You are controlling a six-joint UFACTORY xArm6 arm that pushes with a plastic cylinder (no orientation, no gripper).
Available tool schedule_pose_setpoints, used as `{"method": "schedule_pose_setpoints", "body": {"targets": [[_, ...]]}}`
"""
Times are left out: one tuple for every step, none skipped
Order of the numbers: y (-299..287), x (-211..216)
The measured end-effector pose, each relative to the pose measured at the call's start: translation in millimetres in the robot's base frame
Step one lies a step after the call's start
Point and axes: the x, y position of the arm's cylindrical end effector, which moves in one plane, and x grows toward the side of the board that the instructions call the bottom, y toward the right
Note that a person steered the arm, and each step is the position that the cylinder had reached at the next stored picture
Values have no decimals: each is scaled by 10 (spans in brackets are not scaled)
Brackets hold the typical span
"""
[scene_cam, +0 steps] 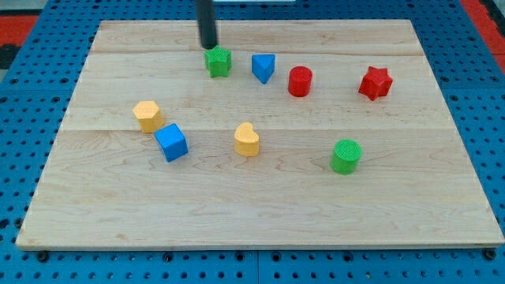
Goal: Move green star along with blue triangle to red circle
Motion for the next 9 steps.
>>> {"method": "schedule_pose_setpoints", "body": {"targets": [[147,184],[-439,-56],[-1155,15],[-984,411],[-327,369],[145,374],[496,393],[596,423],[352,652]]}}
